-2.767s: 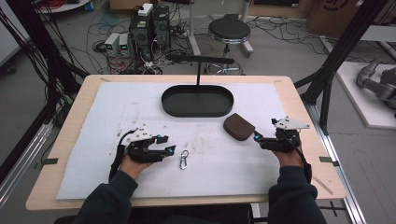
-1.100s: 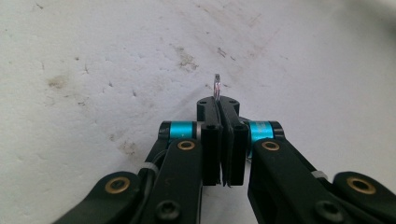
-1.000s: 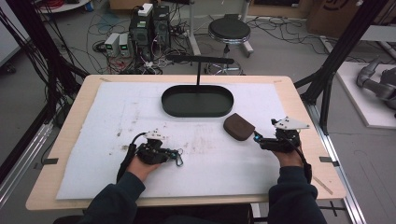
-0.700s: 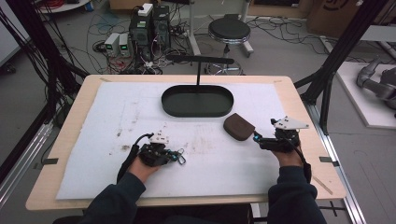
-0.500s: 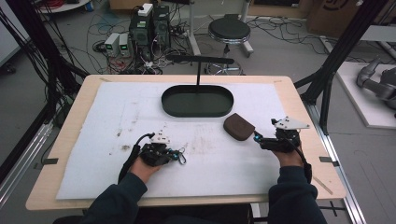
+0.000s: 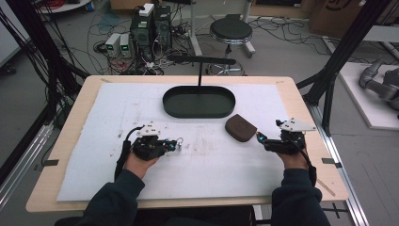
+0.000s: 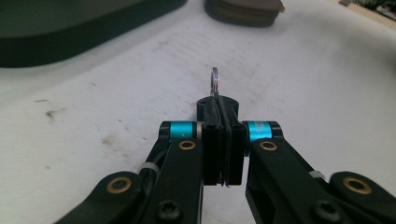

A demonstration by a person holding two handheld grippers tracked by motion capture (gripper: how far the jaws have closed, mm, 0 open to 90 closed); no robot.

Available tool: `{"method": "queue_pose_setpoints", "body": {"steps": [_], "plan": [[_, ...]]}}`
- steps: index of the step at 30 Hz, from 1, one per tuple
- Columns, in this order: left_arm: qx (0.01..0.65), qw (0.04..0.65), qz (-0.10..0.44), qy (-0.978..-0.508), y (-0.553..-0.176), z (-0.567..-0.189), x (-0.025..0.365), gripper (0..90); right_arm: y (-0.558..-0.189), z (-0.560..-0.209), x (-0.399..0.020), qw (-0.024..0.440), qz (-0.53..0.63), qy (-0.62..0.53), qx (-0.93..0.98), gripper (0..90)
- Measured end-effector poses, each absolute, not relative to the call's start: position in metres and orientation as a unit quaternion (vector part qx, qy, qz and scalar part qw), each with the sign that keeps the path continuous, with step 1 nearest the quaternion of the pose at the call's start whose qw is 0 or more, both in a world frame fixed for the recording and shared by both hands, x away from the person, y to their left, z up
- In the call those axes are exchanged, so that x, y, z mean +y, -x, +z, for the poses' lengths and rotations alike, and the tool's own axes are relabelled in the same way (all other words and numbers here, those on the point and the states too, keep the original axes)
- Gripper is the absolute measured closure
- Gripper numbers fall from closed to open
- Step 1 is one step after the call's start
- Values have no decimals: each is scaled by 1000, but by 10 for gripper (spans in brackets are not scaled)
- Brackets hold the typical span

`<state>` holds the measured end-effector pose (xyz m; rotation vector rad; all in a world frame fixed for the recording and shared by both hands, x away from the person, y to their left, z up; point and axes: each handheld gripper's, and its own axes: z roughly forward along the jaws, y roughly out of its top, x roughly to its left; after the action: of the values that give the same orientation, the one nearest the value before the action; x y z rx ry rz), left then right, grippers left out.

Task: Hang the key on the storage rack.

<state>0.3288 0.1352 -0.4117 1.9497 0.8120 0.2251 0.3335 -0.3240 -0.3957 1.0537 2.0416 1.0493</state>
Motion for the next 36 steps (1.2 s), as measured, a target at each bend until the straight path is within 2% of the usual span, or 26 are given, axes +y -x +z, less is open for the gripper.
{"method": "queue_pose_setpoints", "body": {"steps": [5,18,28,36], "plan": [[349,512,105,-778,-338,-396,148,883,-334,-396,-324,300,401,-398,769,168],[349,526,142,-762,-357,-358,152,883,-335,-396,-325,296,412,-398,764,169],[345,549,148,-747,-403,-322,152,883,-337,-395,-326,292,422,-400,759,168],[339,538,164,-754,-448,-302,142,883,-339,-395,-327,289,426,-404,756,168]]}}
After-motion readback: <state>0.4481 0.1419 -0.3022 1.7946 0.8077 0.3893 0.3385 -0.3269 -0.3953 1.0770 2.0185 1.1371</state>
